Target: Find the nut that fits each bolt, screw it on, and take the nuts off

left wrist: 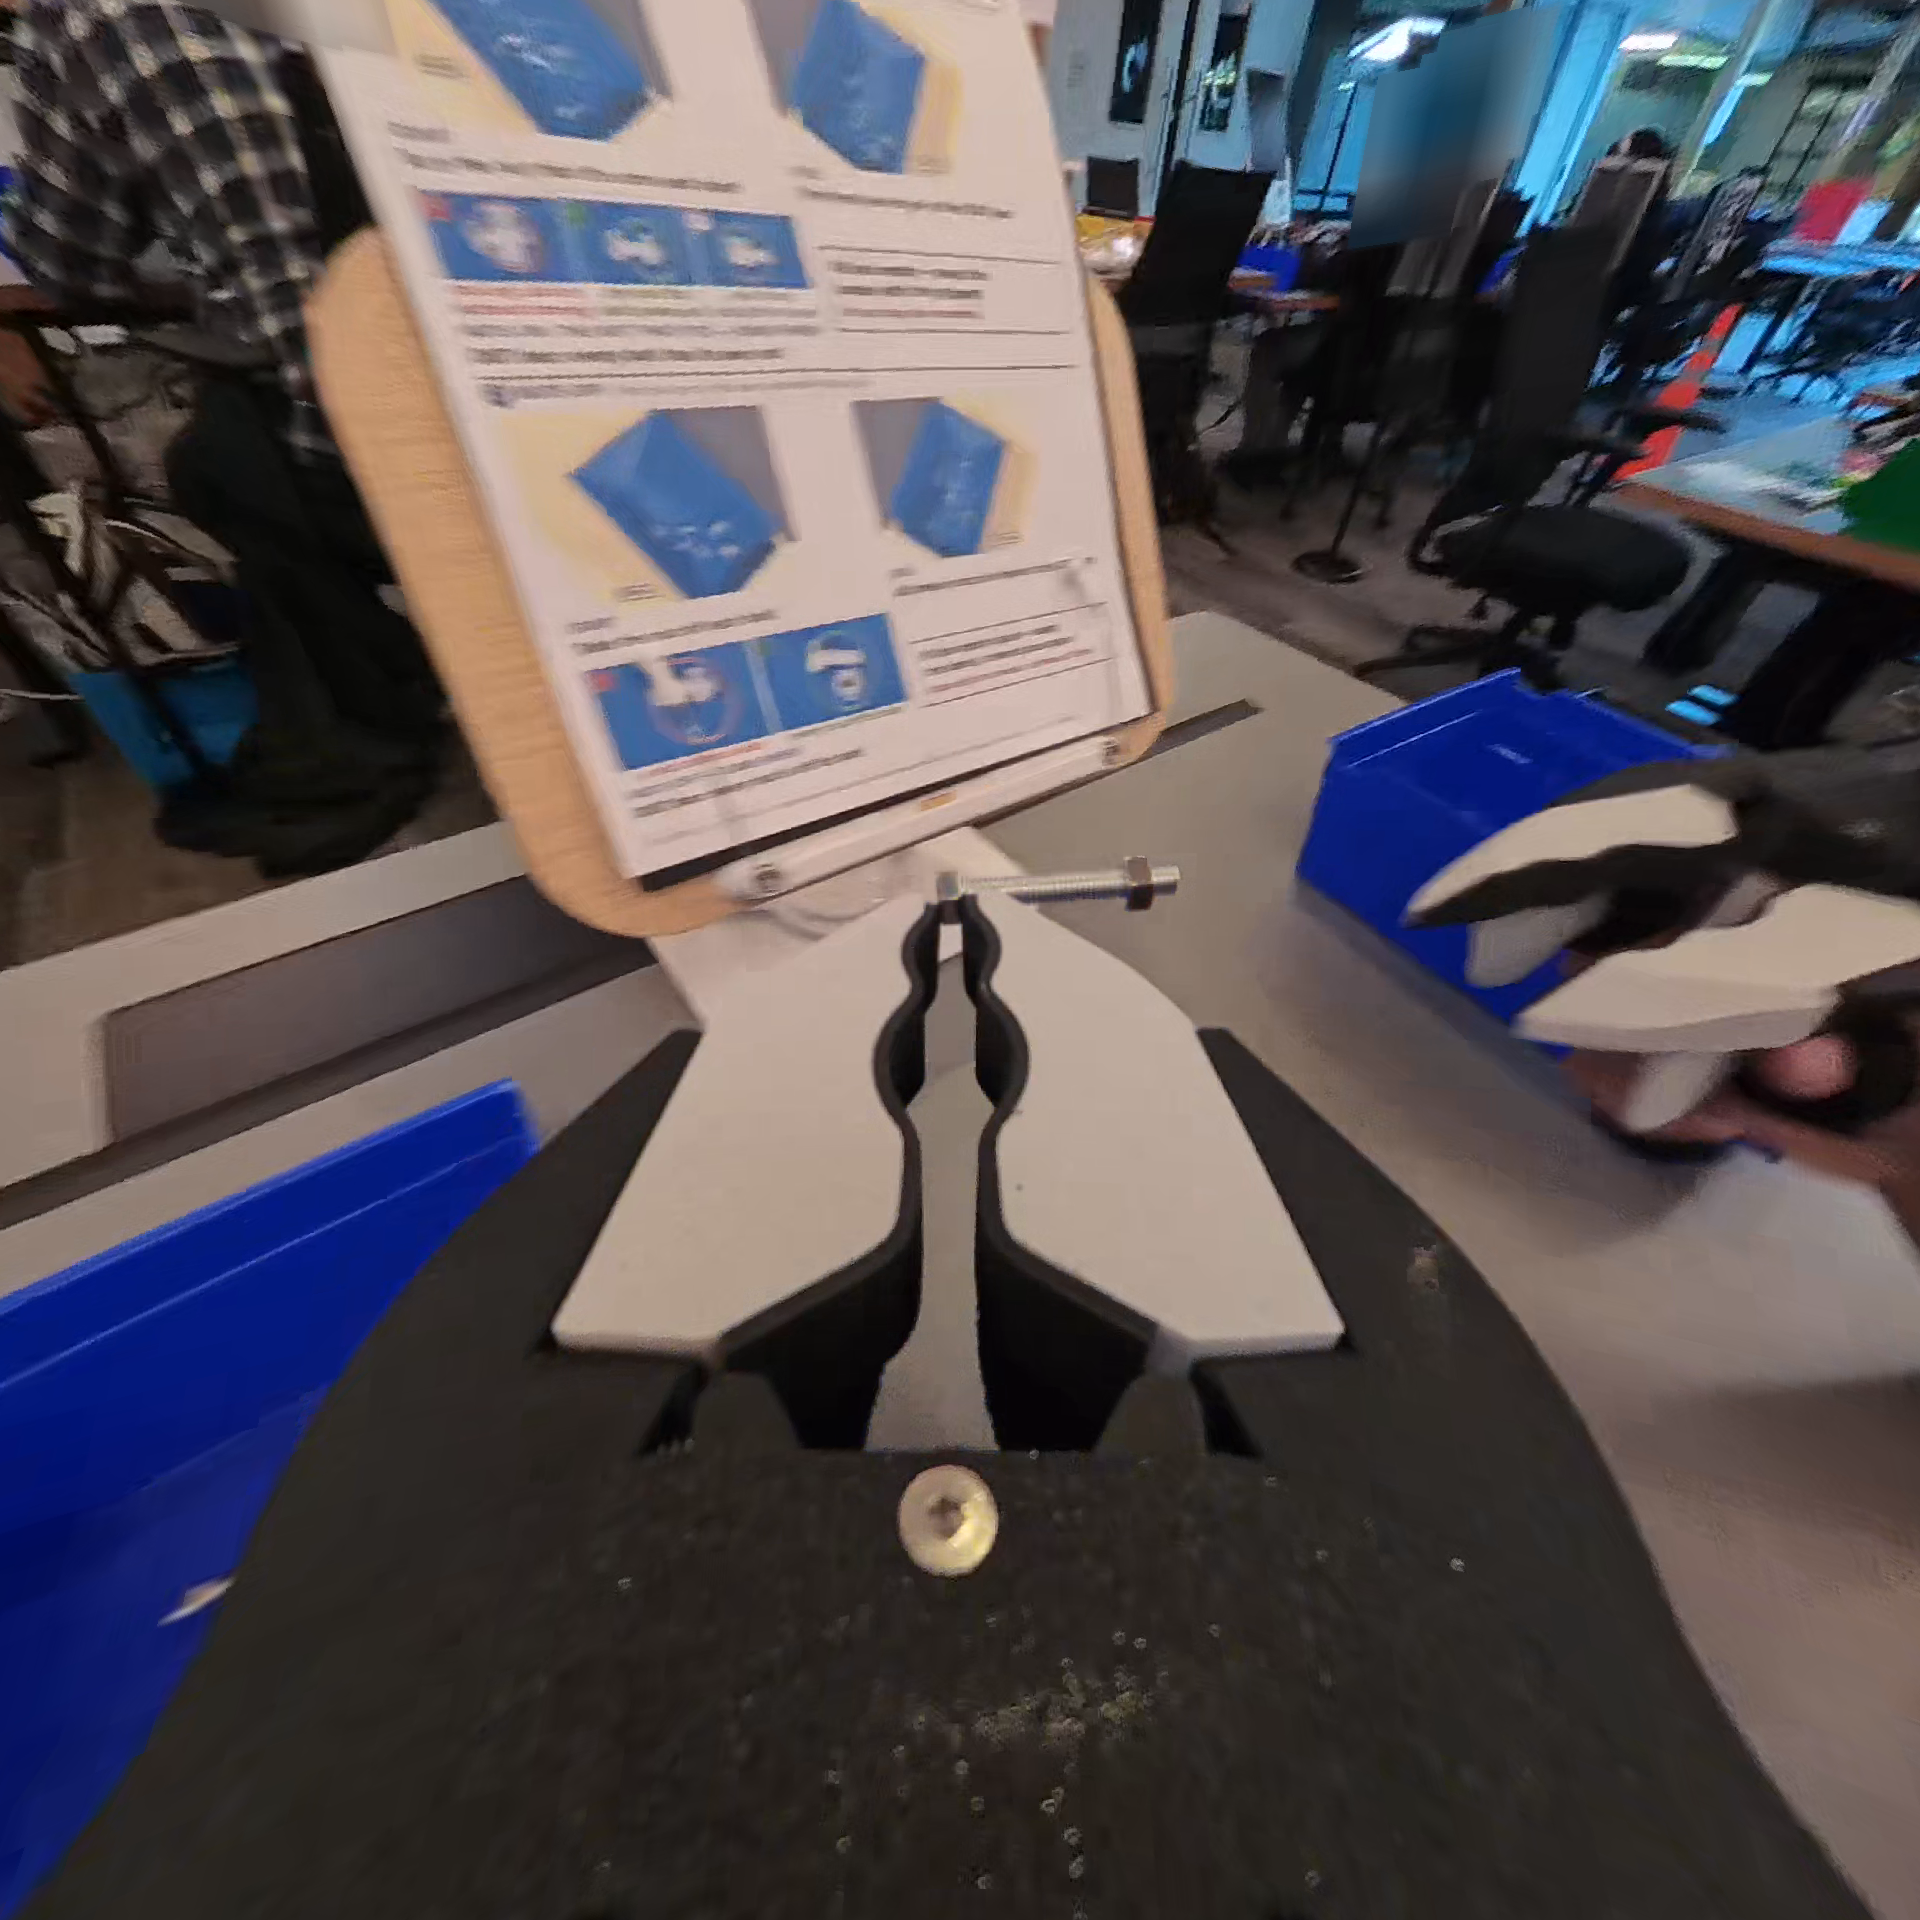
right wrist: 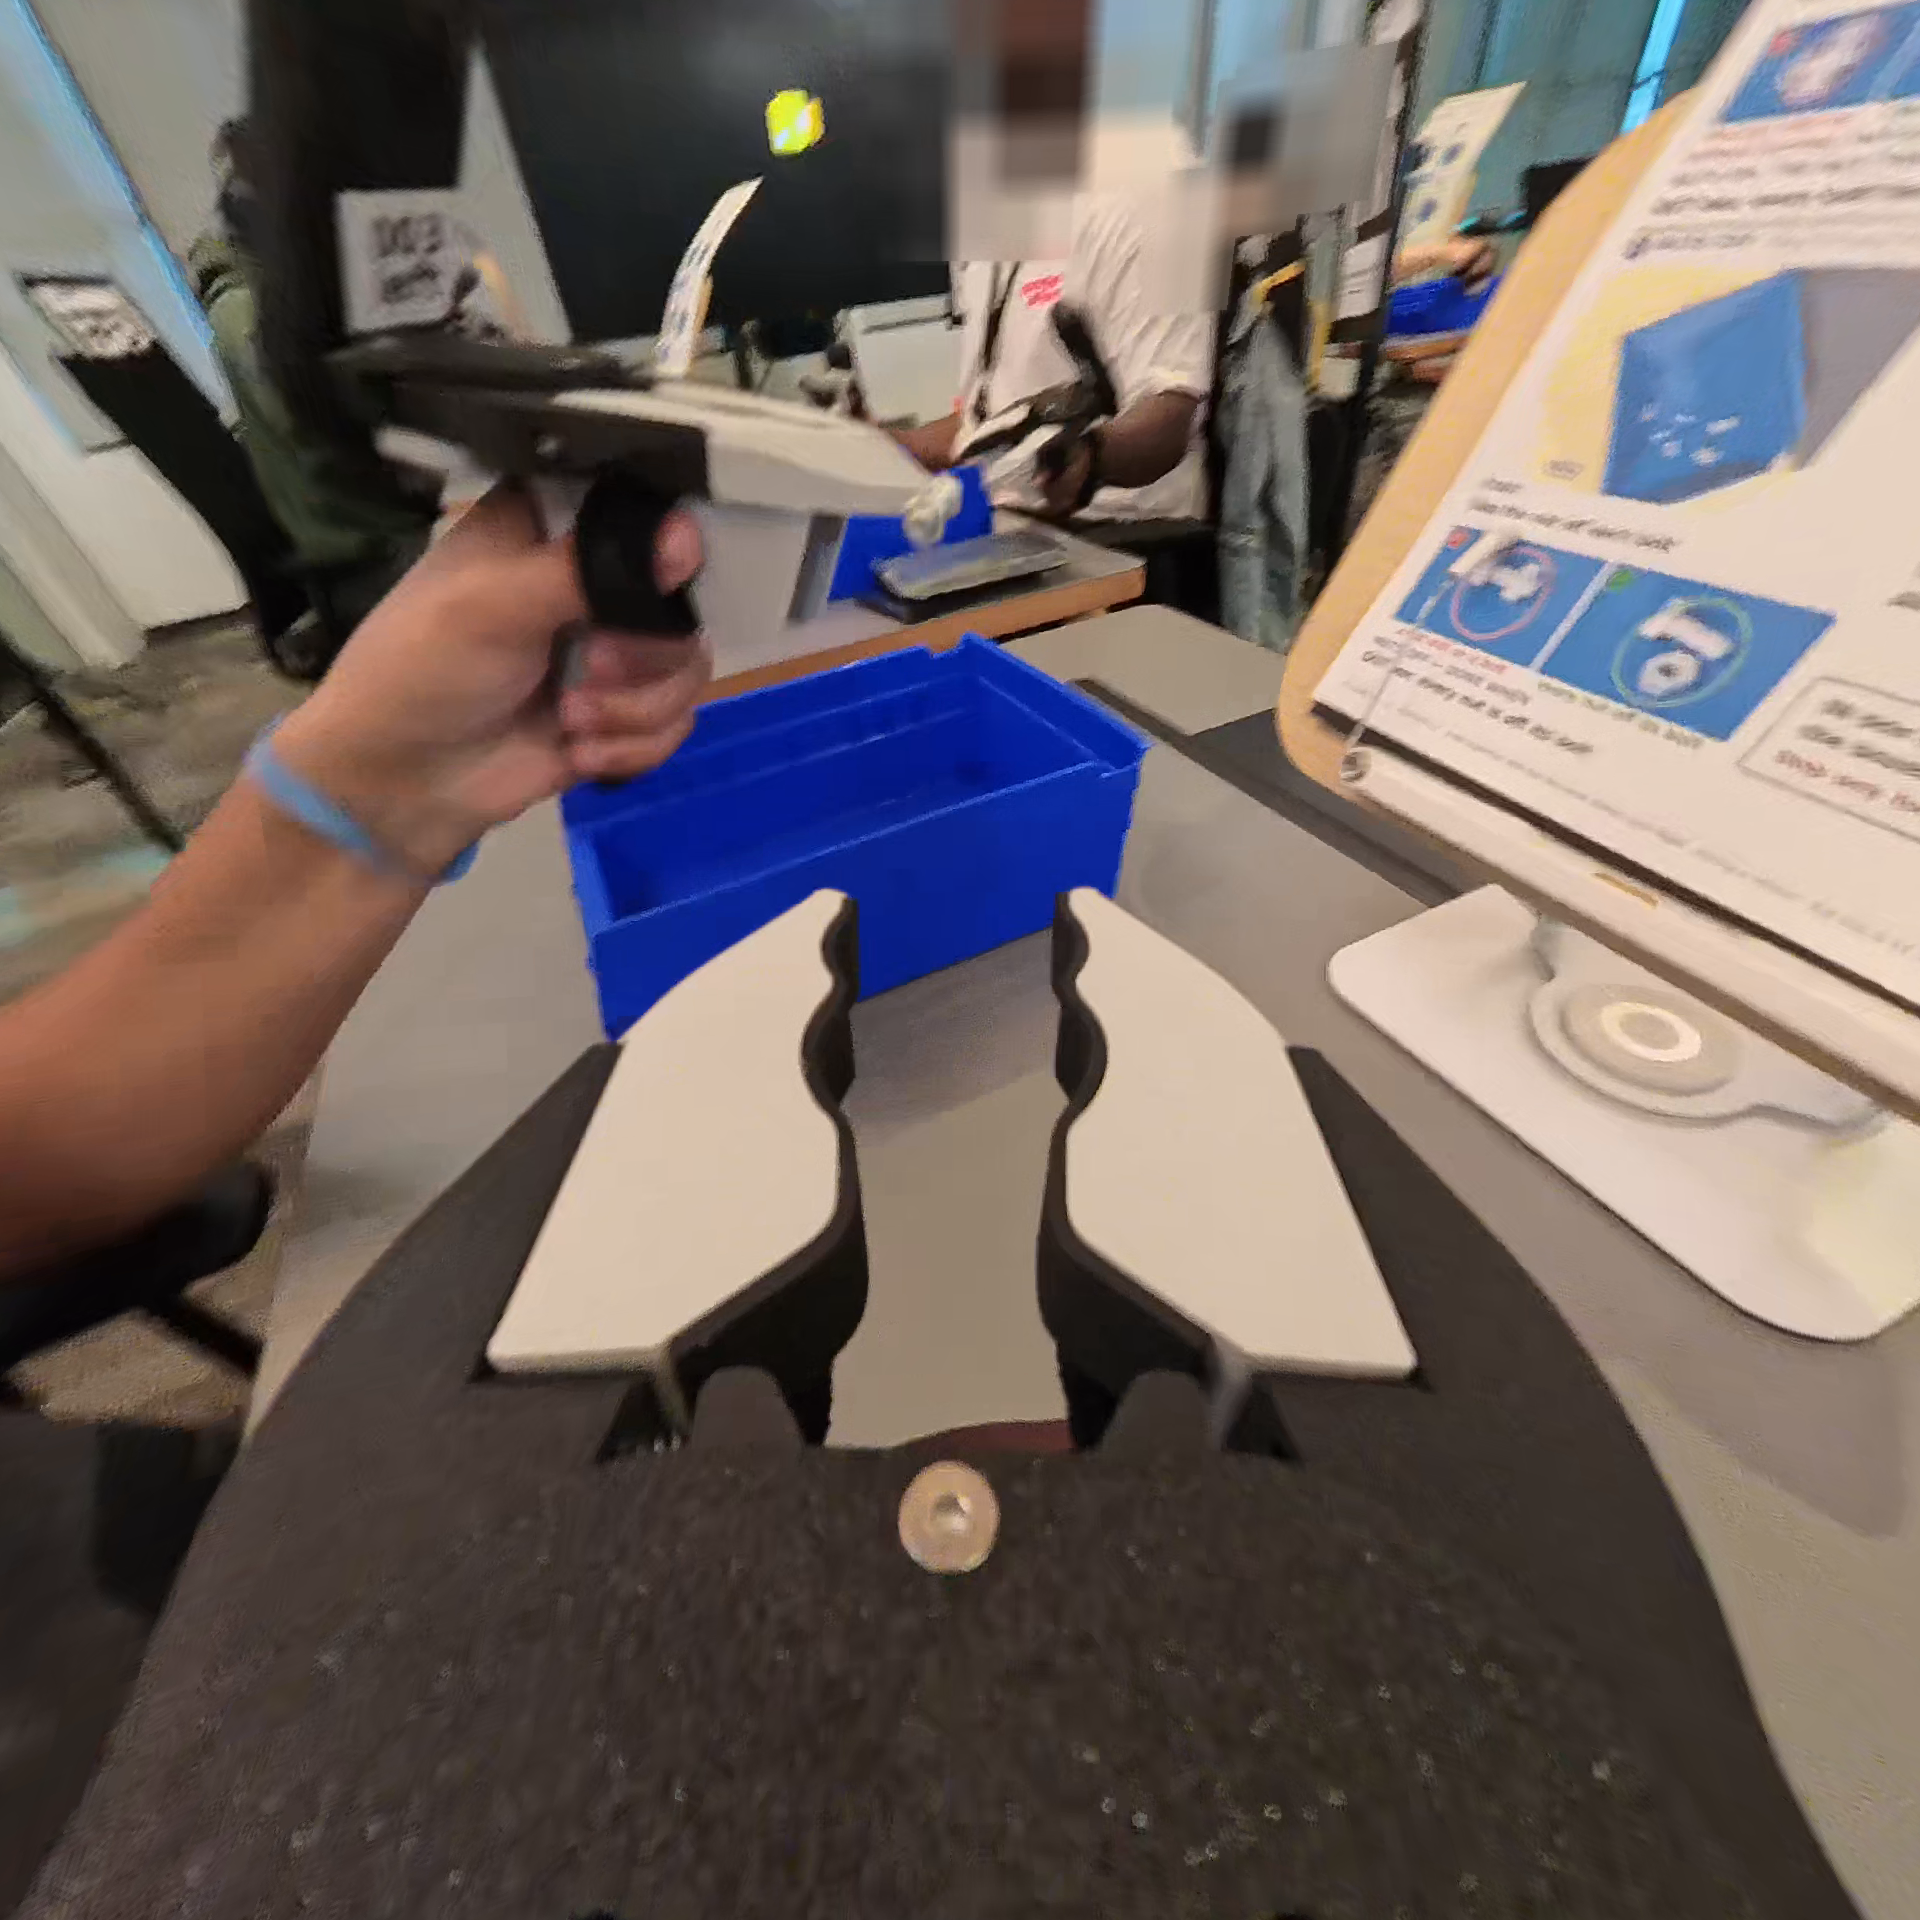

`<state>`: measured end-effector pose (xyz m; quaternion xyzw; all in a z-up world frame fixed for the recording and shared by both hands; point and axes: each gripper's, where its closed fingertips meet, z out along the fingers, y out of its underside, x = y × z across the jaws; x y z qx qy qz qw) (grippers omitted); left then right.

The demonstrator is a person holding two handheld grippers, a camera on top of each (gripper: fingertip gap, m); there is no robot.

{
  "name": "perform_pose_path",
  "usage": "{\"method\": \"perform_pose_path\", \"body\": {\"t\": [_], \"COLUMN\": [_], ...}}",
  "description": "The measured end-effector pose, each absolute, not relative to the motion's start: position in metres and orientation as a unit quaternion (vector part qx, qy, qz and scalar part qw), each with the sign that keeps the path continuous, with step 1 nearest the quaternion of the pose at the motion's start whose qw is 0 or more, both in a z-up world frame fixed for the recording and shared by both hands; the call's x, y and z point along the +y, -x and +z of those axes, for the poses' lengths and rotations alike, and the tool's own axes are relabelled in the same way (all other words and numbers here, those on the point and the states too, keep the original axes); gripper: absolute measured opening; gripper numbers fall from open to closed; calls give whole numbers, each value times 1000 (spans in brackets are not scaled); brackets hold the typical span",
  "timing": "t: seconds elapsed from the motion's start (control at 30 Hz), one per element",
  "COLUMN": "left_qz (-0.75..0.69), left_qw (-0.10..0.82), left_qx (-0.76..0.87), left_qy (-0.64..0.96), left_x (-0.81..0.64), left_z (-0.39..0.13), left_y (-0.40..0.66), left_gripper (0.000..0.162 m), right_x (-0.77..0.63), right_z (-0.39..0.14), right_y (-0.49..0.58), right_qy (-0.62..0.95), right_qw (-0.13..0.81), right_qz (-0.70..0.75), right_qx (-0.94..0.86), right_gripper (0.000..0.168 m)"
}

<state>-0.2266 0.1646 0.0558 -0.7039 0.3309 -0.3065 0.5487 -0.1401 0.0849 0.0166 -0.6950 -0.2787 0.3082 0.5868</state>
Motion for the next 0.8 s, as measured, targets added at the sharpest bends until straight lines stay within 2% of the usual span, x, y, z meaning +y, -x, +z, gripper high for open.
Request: {"method": "perform_pose_path", "body": {"t": [0.07,0.13,0.23,0.27,0.5,0.63,0.8], "left_qz": [-319,-313,-307,-309,-315,-323,-316], "left_qw": [527,517,501,494,475,467,471], "left_qx": [353,369,393,398,415,421,438], "left_qy": [704,707,708,708,709,708,697], "left_x": [147,136,124,121,111,105,101], "left_z": [46,37,28,26,17,16,18], "left_y": [197,177,160,157,145,141,140], "left_gripper": [4,3,3,3,3,3,3], "right_x": [93,91,84,85,89,90,86], "right_z": [18,23,24,22,14,14,18], "right_y": [133,128,133,134,136,133,132], "right_qy": [687,666,648,651,657,652,646], "right_qw": [632,672,685,680,674,677,677], "right_qz": [257,183,102,87,52,36,44], "right_qx": [-252,-268,-319,-327,-335,-339,-349], "right_gripper": [35,26,21,25,26,11,11]}}
